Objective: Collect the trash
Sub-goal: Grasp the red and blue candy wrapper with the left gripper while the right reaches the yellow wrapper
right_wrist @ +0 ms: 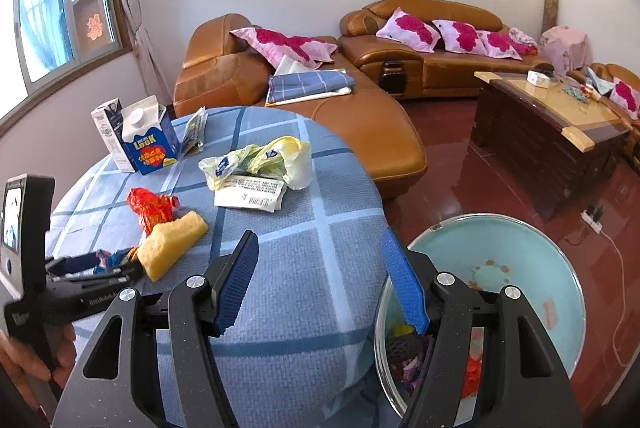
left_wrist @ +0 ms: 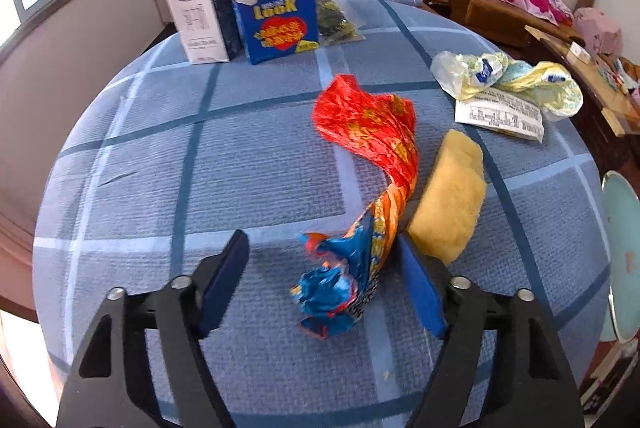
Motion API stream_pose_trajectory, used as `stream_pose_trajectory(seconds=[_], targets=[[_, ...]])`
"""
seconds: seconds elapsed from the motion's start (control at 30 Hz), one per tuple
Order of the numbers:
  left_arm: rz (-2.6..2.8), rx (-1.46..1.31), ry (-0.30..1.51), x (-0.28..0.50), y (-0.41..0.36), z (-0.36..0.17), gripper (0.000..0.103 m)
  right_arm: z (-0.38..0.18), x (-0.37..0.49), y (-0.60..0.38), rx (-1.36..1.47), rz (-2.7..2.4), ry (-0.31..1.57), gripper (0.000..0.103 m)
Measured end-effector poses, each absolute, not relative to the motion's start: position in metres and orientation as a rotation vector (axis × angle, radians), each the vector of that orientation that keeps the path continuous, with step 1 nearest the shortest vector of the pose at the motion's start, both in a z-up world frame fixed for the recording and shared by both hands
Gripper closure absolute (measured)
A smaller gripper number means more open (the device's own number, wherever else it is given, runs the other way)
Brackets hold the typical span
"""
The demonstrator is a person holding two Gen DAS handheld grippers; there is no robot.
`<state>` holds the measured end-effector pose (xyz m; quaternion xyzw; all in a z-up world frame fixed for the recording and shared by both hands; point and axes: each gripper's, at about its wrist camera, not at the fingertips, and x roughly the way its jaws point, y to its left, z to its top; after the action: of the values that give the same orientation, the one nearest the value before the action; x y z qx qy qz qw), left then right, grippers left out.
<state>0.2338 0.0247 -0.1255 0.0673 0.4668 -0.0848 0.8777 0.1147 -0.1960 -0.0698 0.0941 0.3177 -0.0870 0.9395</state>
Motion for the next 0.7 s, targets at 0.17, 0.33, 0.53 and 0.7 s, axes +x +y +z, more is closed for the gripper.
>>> stream_pose_trajectory(seconds=[0.17,0.33,0.53,0.7], targets=[[-0.217,0.125,0.952,0.238,0.025,-0.124,0.060,-0.061,0.137,-0.205,0.218,-0.156,0.638,0.039],[-0.205,0.091,0.944,0.243,0.034,-0.123,0.077,-0.061,0.169,-0.211,0.222,-0.135,0.655,0.039],[-0.176,0.024,0.934,0.251,0.053,-0.115,0.081,-0.068,0.212,-0.216,0.256,-0.084,0.677,0.039],[-0.158,0.034,0.926,0.254,0.058,-0.114,0.081,-0.097,0.248,-0.215,0.266,-0.052,0.792,0.054]])
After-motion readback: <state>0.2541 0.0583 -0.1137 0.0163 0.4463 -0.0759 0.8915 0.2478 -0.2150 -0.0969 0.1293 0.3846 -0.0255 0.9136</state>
